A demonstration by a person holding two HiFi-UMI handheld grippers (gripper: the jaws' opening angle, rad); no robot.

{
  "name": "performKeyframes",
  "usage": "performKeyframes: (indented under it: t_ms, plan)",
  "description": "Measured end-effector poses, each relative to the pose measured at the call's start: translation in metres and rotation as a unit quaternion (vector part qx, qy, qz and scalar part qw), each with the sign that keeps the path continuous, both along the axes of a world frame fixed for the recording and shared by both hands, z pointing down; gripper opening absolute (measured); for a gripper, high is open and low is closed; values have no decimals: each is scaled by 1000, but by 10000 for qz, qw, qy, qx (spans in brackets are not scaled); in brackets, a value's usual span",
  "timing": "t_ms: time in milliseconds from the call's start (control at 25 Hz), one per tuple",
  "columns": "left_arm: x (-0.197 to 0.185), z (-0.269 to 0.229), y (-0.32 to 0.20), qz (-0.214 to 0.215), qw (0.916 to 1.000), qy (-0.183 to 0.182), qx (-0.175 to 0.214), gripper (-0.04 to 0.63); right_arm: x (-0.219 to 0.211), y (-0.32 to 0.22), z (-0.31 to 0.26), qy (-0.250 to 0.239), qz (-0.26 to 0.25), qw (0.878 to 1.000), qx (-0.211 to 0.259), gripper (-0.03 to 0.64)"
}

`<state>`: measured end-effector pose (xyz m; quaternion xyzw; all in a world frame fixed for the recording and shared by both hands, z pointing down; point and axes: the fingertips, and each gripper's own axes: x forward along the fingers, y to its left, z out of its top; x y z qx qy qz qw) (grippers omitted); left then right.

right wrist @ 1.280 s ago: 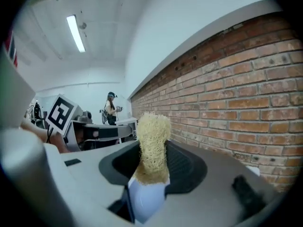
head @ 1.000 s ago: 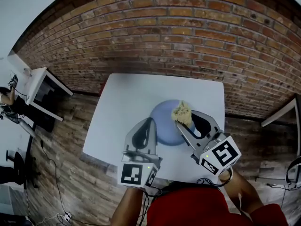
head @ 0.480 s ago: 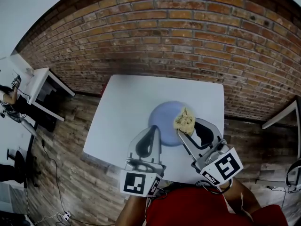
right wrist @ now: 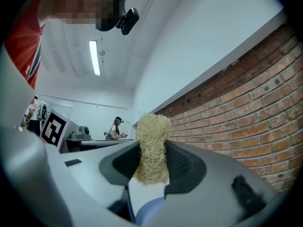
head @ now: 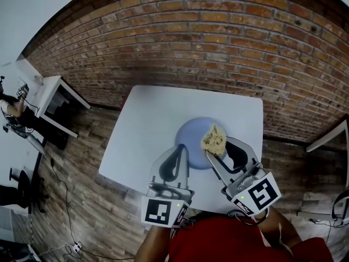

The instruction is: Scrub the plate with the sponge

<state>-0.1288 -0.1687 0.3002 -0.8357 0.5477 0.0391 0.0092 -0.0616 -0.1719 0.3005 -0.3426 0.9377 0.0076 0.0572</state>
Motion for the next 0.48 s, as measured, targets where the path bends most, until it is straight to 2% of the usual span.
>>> performKeyframes:
  t_ms: [480]
  plan:
    - [2, -2, -1, 48, 10000, -16, 47, 12, 3, -5, 2, 19, 32, 10000, -1, 160]
